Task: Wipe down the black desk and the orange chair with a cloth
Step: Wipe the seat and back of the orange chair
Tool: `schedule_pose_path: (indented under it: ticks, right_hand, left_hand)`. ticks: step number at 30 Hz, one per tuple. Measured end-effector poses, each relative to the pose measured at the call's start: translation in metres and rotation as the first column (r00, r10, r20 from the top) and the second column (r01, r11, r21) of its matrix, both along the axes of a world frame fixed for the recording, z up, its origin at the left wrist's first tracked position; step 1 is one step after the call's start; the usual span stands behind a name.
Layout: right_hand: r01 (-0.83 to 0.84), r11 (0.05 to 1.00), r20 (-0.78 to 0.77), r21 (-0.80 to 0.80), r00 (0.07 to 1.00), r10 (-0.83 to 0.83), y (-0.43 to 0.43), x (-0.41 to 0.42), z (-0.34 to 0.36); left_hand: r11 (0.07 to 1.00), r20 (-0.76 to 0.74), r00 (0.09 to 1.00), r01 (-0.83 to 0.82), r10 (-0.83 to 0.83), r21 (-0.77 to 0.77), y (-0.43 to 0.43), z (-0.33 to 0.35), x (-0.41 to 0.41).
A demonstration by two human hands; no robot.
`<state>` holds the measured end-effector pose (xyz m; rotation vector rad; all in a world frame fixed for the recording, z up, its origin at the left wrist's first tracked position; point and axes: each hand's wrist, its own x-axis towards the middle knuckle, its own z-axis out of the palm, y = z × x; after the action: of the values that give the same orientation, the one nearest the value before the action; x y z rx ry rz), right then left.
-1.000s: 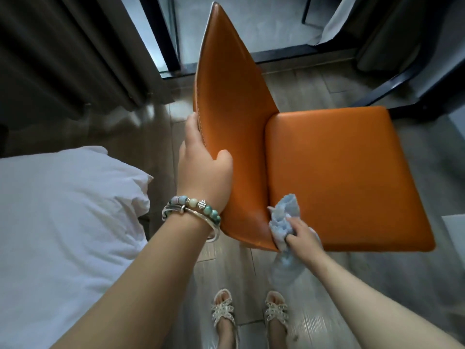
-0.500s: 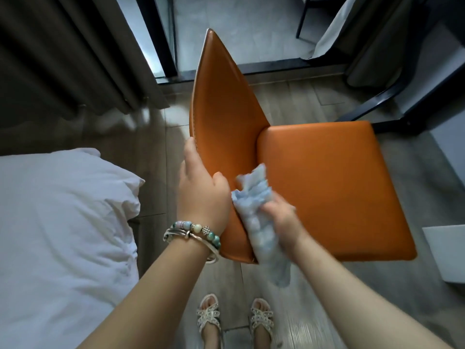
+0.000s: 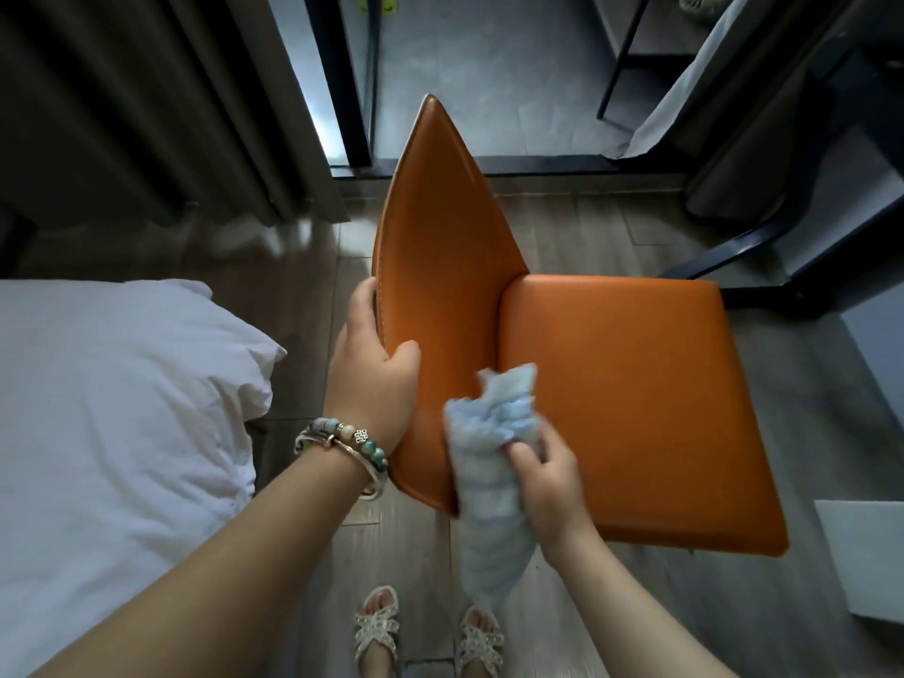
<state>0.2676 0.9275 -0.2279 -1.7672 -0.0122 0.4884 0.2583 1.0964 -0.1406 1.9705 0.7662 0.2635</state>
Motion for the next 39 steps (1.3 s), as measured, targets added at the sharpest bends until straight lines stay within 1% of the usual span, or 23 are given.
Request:
schedule_pose_path:
  ticks: [1, 2, 4, 5, 6, 8, 10, 13, 15, 17, 19, 21, 22, 24, 26, 27, 28, 29, 31, 32, 34, 37, 39]
  right_hand:
    - [-0.096, 0.992, 0.009, -0.076, 0.995, 0.097, 0.001, -0.001, 0.005]
    - [-0.103, 0.986, 0.020, -0.129, 0.994, 0.107, 0.001, 0.001, 0.011]
    - [0.021, 0.995, 0.034, -0.099, 0.999, -0.018, -0.001, 0.013, 0.032]
    - [0.074, 0.996, 0.047, -0.056, 0.996, -0.071, -0.002, 0.019, 0.045]
    - [0.110, 0.994, 0.055, -0.012, 0.992, -0.109, -0.001, 0.027, 0.058]
    - [0.139, 0.984, 0.033, 0.116, 0.989, -0.143, 0.005, 0.039, 0.089]
    - [0.144, 0.954, -0.009, 0.263, 0.989, -0.147, 0.018, 0.048, 0.125]
    - [0.107, 0.870, -0.087, 0.481, 0.993, -0.074, 0.037, 0.058, 0.179]
    - [0.096, 0.780, -0.215, 0.619, 0.975, 0.051, 0.046, 0.063, 0.207]
    - [0.080, 0.751, -0.291, 0.655, 0.945, 0.153, 0.052, 0.066, 0.228]
    - [0.020, 0.781, -0.255, 0.625, 0.950, 0.180, 0.057, 0.068, 0.238]
    - [-0.024, 0.851, -0.182, 0.525, 0.973, 0.139, 0.061, 0.073, 0.240]
    - [-0.036, 0.894, -0.138, 0.446, 0.984, 0.108, 0.063, 0.077, 0.237]
    - [-0.024, 0.956, -0.098, 0.293, 0.994, 0.055, 0.064, 0.083, 0.227]
    - [-0.020, 0.984, -0.098, 0.175, 0.994, 0.037, 0.066, 0.086, 0.211]
    - [-0.028, 0.992, -0.103, 0.127, 0.994, 0.041, 0.068, 0.087, 0.202]
    - [-0.037, 0.995, -0.111, 0.091, 0.993, 0.047, 0.070, 0.088, 0.193]
    - [-0.040, 0.997, -0.125, 0.067, 0.991, 0.048, 0.074, 0.090, 0.184]
    - [-0.033, 0.999, -0.150, 0.029, 0.988, 0.037, 0.085, 0.096, 0.168]
    - [-0.024, 1.000, -0.162, 0.013, 0.987, 0.026, 0.093, 0.101, 0.160]
    - [0.011, 1.000, -0.188, -0.026, 0.982, -0.016, 0.112, 0.111, 0.145]
    - [0.061, 0.996, -0.182, -0.063, 0.981, -0.071, 0.140, 0.128, 0.124]
    - [0.061, 0.996, -0.122, -0.059, 0.990, -0.068, 0.154, 0.139, 0.113]
  left_hand:
    - [0.999, -0.038, 0.999, 0.020, -0.019, 0.034, 0.001, 0.000, 0.000]
    - [0.995, -0.086, 0.996, 0.043, -0.035, 0.089, 0.001, 0.001, -0.001]
    - [0.958, -0.120, 0.990, 0.103, -0.073, 0.269, 0.002, 0.011, -0.005]
    - [0.927, -0.072, 0.992, 0.126, -0.107, 0.353, 0.001, 0.018, -0.009]
    - [0.910, 0.006, 0.986, 0.150, -0.165, 0.387, -0.001, 0.027, -0.012]
    - [0.922, 0.141, 0.942, 0.253, -0.303, 0.293, -0.011, 0.047, -0.018]
    - [0.924, 0.230, 0.895, 0.372, -0.381, 0.083, -0.023, 0.067, -0.020]
    - [0.888, 0.355, 0.858, 0.440, -0.371, -0.133, -0.029, 0.098, -0.015]
    - [0.905, 0.404, 0.871, 0.380, -0.280, -0.190, -0.021, 0.115, -0.012]
    - [0.948, 0.402, 0.901, 0.256, -0.163, -0.187, -0.006, 0.129, -0.012]
    - [0.982, 0.384, 0.923, 0.078, -0.006, -0.172, 0.013, 0.141, -0.015]
    - [0.981, 0.357, 0.918, -0.131, 0.174, -0.140, 0.033, 0.148, -0.020]
    - [0.969, 0.353, 0.903, -0.234, 0.247, -0.079, 0.044, 0.151, -0.022]
    - [0.912, 0.380, 0.875, -0.379, 0.299, 0.156, 0.065, 0.155, -0.027]
    - [0.853, 0.419, 0.877, -0.394, 0.237, 0.341, 0.086, 0.153, -0.031]
    - [0.854, 0.422, 0.881, -0.378, 0.213, 0.357, 0.097, 0.149, -0.031]
    - [0.879, 0.412, 0.885, -0.360, 0.216, 0.312, 0.107, 0.143, -0.029]
    - [0.916, 0.382, 0.893, -0.336, 0.237, 0.217, 0.116, 0.134, -0.025]
    - [0.965, 0.293, 0.920, -0.257, 0.261, -0.055, 0.124, 0.113, -0.010]
    - [0.961, 0.256, 0.934, -0.207, 0.250, -0.183, 0.124, 0.099, 0.001]
    - [0.927, 0.207, 0.956, -0.125, 0.208, -0.354, 0.120, 0.074, 0.025]
    - [0.872, 0.154, 0.980, -0.038, 0.129, -0.488, 0.117, 0.043, 0.061]
    - [0.864, 0.139, 0.990, 0.091, -0.025, -0.496, 0.113, 0.027, 0.086]
